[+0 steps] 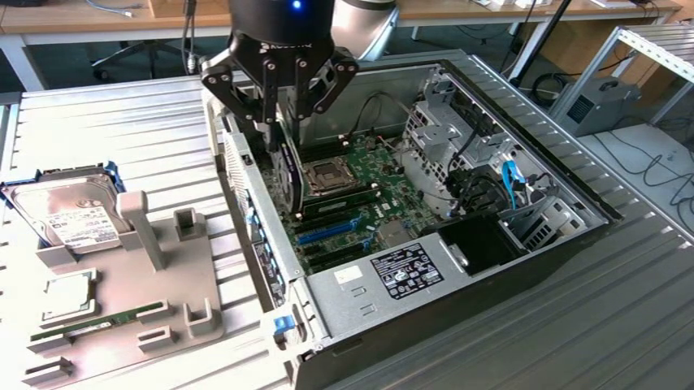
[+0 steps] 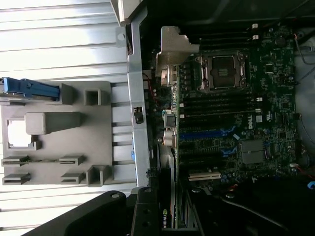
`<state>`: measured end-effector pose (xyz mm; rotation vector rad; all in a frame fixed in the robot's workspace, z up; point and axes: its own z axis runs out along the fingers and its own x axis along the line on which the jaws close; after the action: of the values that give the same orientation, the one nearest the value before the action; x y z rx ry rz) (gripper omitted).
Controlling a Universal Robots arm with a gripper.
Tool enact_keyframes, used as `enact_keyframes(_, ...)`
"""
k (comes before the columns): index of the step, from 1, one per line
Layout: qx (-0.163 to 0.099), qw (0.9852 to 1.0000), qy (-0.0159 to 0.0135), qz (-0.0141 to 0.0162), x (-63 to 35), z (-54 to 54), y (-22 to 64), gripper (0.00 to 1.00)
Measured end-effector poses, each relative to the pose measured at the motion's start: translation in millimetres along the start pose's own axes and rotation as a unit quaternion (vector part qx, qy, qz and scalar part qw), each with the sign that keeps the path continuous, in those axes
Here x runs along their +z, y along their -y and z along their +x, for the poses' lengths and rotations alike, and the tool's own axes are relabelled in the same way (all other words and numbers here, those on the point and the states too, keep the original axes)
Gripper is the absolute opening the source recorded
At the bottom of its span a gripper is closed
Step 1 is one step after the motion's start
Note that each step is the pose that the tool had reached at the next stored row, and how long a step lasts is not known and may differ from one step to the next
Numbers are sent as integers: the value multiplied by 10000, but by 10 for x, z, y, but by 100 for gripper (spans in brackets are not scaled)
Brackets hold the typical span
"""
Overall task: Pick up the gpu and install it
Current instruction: 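Pick up the gpu and move the gpu toward the slot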
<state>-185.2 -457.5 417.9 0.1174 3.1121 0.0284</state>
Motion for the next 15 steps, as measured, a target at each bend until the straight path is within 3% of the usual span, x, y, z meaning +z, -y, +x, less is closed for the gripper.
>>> enact_keyframes(15,0,10000,0,0,13,-131,-9,26)
